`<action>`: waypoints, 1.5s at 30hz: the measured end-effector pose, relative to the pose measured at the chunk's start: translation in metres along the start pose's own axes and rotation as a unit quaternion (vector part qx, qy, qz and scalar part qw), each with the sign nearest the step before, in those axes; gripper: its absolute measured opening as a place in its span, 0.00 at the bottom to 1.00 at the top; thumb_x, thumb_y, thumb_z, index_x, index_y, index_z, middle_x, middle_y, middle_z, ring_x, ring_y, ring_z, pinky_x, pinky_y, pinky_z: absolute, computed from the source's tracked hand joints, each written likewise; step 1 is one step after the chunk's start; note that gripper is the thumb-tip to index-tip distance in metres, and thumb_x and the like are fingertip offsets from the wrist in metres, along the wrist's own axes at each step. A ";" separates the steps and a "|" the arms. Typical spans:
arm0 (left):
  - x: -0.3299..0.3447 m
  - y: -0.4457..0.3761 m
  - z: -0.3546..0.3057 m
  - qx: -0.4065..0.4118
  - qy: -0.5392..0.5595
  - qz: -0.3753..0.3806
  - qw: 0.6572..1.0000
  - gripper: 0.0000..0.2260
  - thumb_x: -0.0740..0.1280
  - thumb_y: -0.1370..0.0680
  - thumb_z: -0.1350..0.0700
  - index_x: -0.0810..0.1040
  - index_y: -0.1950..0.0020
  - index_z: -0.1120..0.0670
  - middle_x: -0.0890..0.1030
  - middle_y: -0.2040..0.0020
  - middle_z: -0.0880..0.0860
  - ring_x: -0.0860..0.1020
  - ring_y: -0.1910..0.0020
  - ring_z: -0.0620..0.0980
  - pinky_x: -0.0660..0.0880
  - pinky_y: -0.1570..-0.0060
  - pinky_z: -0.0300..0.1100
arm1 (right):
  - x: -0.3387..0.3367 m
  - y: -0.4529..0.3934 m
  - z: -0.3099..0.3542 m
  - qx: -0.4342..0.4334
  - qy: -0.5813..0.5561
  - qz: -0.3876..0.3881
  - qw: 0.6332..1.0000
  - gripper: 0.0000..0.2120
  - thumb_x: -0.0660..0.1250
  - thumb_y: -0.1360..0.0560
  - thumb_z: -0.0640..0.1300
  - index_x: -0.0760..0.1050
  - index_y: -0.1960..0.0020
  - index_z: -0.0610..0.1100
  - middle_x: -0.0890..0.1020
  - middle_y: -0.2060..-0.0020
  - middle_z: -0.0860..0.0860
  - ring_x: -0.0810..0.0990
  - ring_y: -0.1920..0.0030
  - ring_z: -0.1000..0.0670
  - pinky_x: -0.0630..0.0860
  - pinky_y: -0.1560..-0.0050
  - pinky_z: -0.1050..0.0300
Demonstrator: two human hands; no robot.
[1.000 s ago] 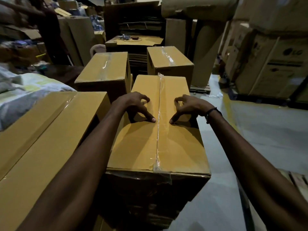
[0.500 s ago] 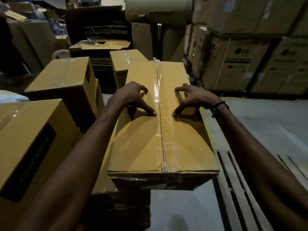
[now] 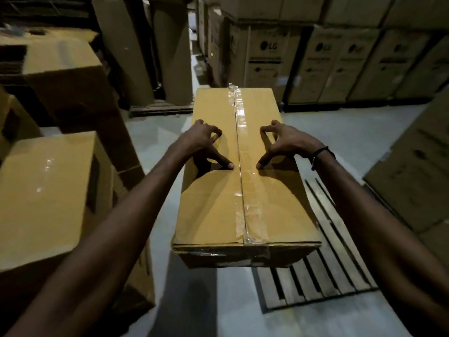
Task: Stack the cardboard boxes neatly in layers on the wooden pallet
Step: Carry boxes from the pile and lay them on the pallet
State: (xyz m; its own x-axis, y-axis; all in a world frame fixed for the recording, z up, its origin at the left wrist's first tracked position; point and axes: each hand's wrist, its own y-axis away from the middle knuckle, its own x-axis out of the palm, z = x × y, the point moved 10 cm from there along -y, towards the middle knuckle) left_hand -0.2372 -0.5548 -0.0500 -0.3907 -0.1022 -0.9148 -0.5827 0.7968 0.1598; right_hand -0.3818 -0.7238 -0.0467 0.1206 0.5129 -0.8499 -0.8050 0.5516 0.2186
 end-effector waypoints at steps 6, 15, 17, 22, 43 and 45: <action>0.080 -0.040 -0.072 -0.015 0.050 0.014 0.999 0.57 0.82 0.48 0.32 0.68 0.22 0.46 0.64 0.28 0.57 0.67 0.30 0.58 0.73 0.35 0.52 | -0.016 -0.006 -0.107 -0.015 0.016 0.011 1.000 0.55 0.85 0.39 0.52 0.61 0.19 0.49 0.58 0.20 0.47 0.63 0.25 0.40 0.70 0.37 0.50; 0.159 -0.128 -0.074 -0.066 0.126 0.013 0.990 0.62 0.81 0.55 0.33 0.69 0.22 0.48 0.59 0.26 0.58 0.66 0.27 0.60 0.68 0.28 0.54 | 0.001 -0.113 -0.201 -0.041 0.050 0.032 0.997 0.60 0.87 0.44 0.55 0.61 0.18 0.50 0.49 0.17 0.48 0.54 0.19 0.40 0.65 0.23 0.42; 0.172 -0.153 -0.071 -0.067 0.136 0.016 0.988 0.61 0.83 0.54 0.35 0.69 0.22 0.48 0.57 0.24 0.58 0.65 0.26 0.60 0.68 0.27 0.54 | 0.006 -0.138 -0.215 -0.043 0.046 0.045 0.997 0.62 0.87 0.45 0.56 0.59 0.18 0.49 0.47 0.17 0.48 0.51 0.18 0.41 0.63 0.22 0.41; 0.199 -0.214 -0.071 -0.060 0.133 0.039 0.989 0.59 0.86 0.49 0.41 0.67 0.21 0.51 0.53 0.22 0.59 0.62 0.23 0.61 0.64 0.25 0.53 | 0.022 -0.192 -0.249 -0.037 0.058 0.086 0.994 0.65 0.87 0.44 0.56 0.54 0.17 0.49 0.43 0.17 0.47 0.48 0.18 0.41 0.59 0.21 0.42; 0.500 -0.478 0.014 -0.099 0.133 0.093 0.982 0.61 0.86 0.48 0.41 0.63 0.19 0.52 0.43 0.17 0.61 0.51 0.19 0.64 0.56 0.22 0.54 | 0.244 -0.466 -0.490 -0.031 0.034 0.149 0.988 0.70 0.87 0.47 0.57 0.51 0.16 0.48 0.39 0.17 0.47 0.42 0.18 0.43 0.51 0.21 0.46; 0.547 -0.505 0.026 -0.100 0.131 0.095 0.982 0.62 0.86 0.49 0.40 0.63 0.19 0.52 0.43 0.17 0.61 0.52 0.19 0.64 0.57 0.22 0.54 | 0.279 -0.493 -0.524 -0.035 0.030 0.150 0.988 0.70 0.87 0.48 0.57 0.51 0.16 0.48 0.39 0.17 0.48 0.42 0.18 0.44 0.51 0.21 0.46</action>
State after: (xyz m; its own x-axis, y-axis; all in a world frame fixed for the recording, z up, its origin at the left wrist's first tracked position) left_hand -0.1377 -0.9976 -0.6409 -0.6601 -0.1332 -0.7393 -0.5995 0.6865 0.4115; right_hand -0.2554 -1.1973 -0.6428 -0.1633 0.6051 -0.7792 -0.8370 0.3331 0.4341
